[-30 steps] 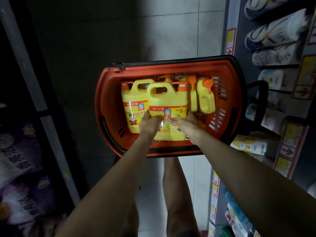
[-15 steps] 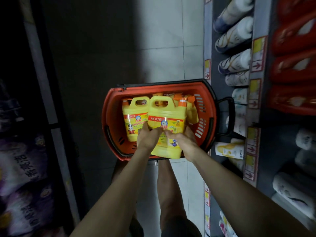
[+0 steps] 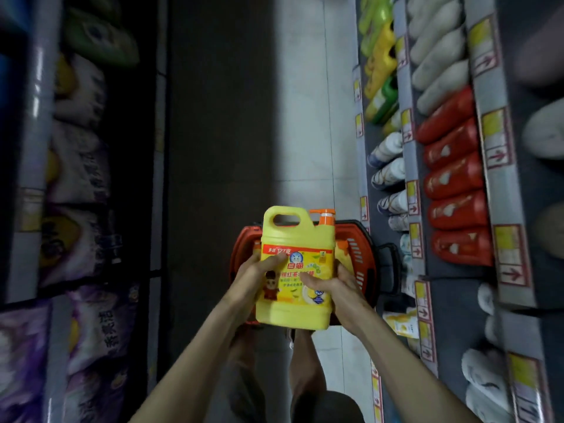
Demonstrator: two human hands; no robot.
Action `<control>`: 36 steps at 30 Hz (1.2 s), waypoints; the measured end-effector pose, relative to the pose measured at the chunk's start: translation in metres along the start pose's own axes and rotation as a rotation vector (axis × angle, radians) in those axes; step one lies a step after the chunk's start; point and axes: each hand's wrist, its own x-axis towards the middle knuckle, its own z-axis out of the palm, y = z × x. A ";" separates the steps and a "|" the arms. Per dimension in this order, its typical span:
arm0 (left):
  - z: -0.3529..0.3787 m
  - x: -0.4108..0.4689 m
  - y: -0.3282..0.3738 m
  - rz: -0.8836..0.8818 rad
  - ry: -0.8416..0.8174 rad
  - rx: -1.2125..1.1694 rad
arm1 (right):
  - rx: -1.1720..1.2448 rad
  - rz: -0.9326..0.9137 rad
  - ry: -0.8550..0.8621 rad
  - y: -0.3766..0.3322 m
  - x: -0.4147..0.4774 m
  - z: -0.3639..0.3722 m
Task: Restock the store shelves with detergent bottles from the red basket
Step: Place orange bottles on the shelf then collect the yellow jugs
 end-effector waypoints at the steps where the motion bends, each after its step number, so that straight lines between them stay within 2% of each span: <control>1: -0.002 -0.012 0.013 0.017 -0.024 0.016 | -0.008 -0.026 -0.013 -0.011 -0.011 0.006; 8: -0.009 -0.095 0.090 0.154 -0.055 0.015 | 0.010 -0.193 -0.039 -0.087 -0.089 0.037; 17: -0.019 -0.195 0.205 0.460 -0.160 0.055 | 0.065 -0.506 -0.028 -0.189 -0.176 0.089; 24: -0.028 -0.246 0.258 0.667 -0.183 0.037 | 0.017 -0.692 -0.044 -0.251 -0.222 0.116; 29: -0.026 -0.277 0.282 0.796 -0.166 0.040 | -0.034 -0.806 -0.067 -0.279 -0.242 0.119; 36: -0.012 -0.323 0.290 1.004 -0.005 0.015 | -0.237 -0.941 -0.184 -0.320 -0.282 0.118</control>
